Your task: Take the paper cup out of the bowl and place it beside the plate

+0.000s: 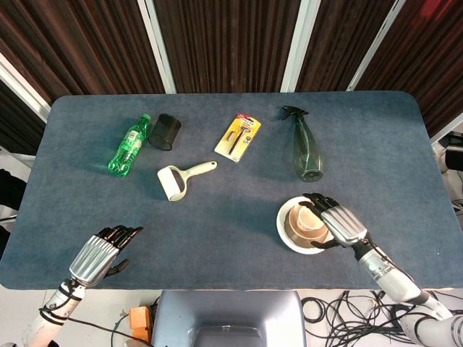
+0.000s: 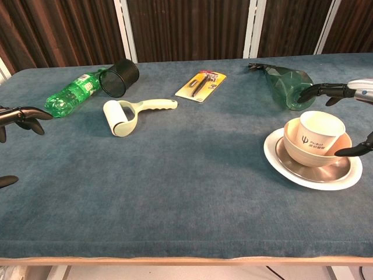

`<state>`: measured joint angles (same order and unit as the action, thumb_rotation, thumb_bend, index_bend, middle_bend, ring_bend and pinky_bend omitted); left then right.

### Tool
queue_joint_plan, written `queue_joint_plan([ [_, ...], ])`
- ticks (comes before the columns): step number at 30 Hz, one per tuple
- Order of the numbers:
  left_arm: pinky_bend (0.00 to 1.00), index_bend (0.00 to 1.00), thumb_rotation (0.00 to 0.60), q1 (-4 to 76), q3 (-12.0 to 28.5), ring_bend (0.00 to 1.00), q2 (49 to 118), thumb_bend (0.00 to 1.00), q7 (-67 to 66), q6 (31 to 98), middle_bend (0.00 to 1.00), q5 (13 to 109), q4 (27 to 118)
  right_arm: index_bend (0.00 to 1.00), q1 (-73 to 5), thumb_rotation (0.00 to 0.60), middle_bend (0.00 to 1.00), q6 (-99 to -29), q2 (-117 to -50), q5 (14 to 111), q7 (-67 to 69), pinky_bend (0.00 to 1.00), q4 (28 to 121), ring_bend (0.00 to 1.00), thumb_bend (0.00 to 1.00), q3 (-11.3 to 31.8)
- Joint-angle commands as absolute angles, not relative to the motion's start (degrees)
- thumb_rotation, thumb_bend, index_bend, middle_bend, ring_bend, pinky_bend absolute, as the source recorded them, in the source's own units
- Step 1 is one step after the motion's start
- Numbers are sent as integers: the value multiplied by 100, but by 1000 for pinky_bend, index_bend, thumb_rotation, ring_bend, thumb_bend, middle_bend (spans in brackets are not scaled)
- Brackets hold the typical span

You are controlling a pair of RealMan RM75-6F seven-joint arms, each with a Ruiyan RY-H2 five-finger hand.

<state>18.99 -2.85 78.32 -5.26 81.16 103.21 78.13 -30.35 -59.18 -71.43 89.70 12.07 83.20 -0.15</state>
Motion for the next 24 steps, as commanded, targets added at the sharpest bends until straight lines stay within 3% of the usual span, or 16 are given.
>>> queue_joint_plan([
  [1, 468, 194, 600, 1894, -290, 284, 7813, 220, -574, 8111, 301, 10291, 7838, 158, -3033, 600, 48, -5935, -7154, 8971, 1211, 174, 8303, 37, 86, -12],
  [14, 469, 202, 600, 1864, -330, 284, 7716, 220, -704, 8121, 308, 10214, 7888, 158, -2973, 600, 48, -6018, -7171, 8874, 1103, 175, 8284, 43, 86, 13],
  [24, 483, 240, 600, 1550, -341, 331, 7465, 222, -726, 8705, 374, 10201, 7842, 174, -2956, 600, 84, -5981, -7239, 8721, 883, 224, 8244, 98, 86, 64],
])
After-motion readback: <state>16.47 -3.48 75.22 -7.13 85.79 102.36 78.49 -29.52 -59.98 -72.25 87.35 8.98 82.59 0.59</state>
